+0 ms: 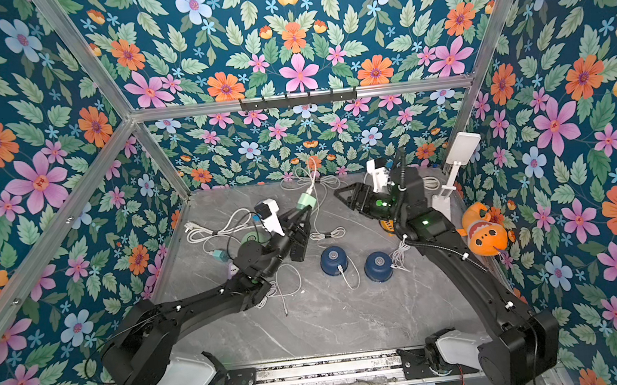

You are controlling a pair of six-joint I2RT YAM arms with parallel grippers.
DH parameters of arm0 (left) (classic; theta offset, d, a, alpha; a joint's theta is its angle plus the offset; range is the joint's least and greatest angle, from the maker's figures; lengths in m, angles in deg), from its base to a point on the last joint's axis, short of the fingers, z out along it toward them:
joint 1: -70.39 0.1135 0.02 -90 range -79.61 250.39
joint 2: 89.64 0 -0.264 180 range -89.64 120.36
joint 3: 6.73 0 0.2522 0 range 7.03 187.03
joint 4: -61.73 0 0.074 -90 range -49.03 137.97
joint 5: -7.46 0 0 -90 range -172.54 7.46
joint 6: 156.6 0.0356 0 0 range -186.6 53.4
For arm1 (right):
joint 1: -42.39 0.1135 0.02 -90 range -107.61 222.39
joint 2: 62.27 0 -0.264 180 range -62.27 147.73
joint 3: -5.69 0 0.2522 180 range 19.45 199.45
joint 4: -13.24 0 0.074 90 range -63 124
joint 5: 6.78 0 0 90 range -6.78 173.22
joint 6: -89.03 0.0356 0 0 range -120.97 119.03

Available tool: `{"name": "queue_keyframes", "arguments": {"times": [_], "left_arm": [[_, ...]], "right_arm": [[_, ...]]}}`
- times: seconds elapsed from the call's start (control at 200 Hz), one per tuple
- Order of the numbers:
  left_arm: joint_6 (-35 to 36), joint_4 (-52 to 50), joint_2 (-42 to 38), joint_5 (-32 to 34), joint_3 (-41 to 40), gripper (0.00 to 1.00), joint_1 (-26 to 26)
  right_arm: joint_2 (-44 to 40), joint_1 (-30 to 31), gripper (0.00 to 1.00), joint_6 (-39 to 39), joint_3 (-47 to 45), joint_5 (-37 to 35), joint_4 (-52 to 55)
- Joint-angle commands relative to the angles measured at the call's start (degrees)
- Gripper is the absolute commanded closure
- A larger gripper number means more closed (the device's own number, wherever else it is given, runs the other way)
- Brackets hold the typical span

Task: Charge the cordless meat grinders
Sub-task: Pick up the plug from the center of the board.

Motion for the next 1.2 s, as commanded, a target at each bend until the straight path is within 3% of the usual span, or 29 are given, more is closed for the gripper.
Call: {"name": "queue_keyframes", "arguments": {"times": [0.0,0.16,0.355,0.595,1.19], "left_arm": [[-7.9,-9.53,-2.78,-20.34,1.14,1.0,5.57],[-16.51,-14.95,-0.01,-35.84,6.5,1.0,10.99],[-29.55,-5.81,5.56,-44.85,8.97,1.0,12.91],[-33.18,-3.66,5.43,-46.57,9.0,1.0,12.91],[-38.55,-0.99,4.19,-49.71,8.76,1.0,12.82]], "right_arm": [[-0.59,-4.39,0.33,-4.7,-1.61,20.84,-2.09],[0.74,-3.07,0.35,-5.73,-3.26,29.57,-7.35],[4.59,0.56,0.35,-5.35,-0.78,28.16,-10.11],[8.6,1.28,0.34,-5.32,1.42,24.74,-9.46],[16.35,5.29,0.53,1.79,2.98,25.83,-20.22]]}}
